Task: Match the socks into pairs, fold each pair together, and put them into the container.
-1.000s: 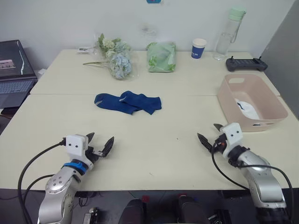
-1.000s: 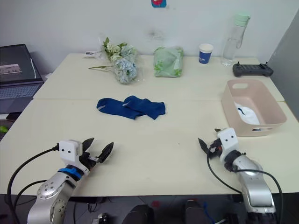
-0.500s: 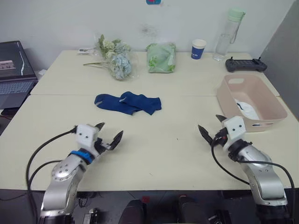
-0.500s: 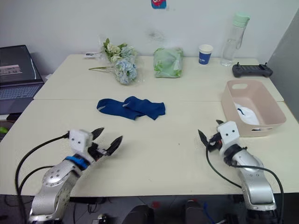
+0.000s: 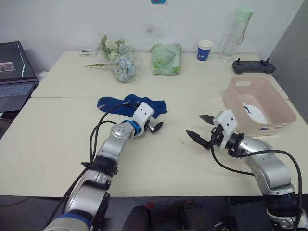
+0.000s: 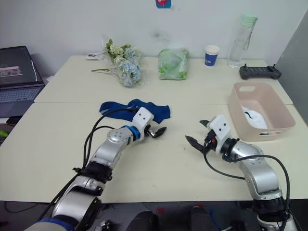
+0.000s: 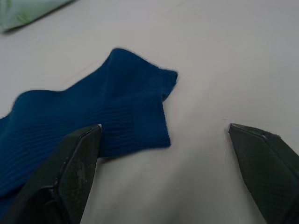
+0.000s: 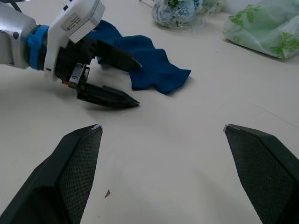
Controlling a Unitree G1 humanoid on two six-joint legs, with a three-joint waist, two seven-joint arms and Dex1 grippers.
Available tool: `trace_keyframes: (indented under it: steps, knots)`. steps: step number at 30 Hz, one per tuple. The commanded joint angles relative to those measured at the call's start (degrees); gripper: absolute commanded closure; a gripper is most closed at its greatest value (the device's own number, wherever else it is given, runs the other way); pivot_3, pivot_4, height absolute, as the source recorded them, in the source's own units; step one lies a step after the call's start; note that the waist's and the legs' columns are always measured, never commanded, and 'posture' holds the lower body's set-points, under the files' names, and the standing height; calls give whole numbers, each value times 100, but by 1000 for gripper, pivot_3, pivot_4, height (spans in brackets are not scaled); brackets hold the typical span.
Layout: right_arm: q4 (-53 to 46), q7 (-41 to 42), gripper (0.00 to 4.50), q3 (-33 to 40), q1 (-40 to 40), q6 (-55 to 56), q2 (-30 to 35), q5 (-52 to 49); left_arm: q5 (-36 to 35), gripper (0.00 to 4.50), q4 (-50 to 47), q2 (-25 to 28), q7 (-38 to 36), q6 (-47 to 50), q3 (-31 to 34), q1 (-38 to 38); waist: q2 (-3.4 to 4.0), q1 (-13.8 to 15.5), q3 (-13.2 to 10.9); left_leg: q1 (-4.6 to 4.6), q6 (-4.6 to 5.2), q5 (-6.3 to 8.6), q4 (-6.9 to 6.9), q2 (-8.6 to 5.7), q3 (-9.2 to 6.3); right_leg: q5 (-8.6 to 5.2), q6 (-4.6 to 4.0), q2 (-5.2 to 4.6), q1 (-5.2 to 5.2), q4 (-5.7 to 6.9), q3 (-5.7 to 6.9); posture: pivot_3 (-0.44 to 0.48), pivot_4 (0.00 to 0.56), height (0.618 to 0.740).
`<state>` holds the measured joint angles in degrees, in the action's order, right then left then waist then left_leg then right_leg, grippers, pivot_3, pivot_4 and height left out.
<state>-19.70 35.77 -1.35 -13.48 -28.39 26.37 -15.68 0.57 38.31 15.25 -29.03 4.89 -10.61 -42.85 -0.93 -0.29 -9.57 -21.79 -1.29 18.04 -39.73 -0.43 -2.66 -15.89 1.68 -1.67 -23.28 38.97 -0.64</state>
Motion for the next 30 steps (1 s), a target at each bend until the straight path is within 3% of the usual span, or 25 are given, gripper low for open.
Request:
trace_keyframes:
  steps: [1, 13, 20, 25, 30]
  knots:
    - [-192, -230, 0, 53, 8, 58, -99, 10, 107, 922, 692, -107, 89, -269, 104, -288, 0, -6, 0, 1, 0, 0, 0, -1, 3, 0, 0, 0, 0, 0, -1, 0, 150, 740]
    - [-273, -353, 0, 150, 93, 51, -83, -43, 15, 4460, 1419, -236, 75, -600, 335, -659, 0, -37, 0, 2, -1, 0, 0, 3, 0, 0, 0, 2, -1, 3, -3, 0, 150, 740]
    - [-142, -269, 0, 63, -57, 59, -107, -73, -245, 4460, 190, -166, -463, -352, 439, -7, 0, -55, 0, -1, -3, -1, 0, 4, -4, 0, 0, 2, -3, 2, -6, 0, 150, 740]
    - [101, 6, 0, 237, -165, 149, 161, -125, -1190, 4460, -3945, 866, -2032, 1586, -82, 1991, 3, -170, 1, -6, -23, -12, 9, 10, -5, 0, 0, -21, -11, -1, -22, 0, 150, 740]
    - [359, 191, 0, 281, -283, 272, 363, -153, -1871, 4460, -5789, 1404, -2281, 2875, -165, 2737, 4, -93, 1, -1, -2, -1, 3, 8, -18, 1, -1, -30, 1, 4, -5, 0, 150, 740]
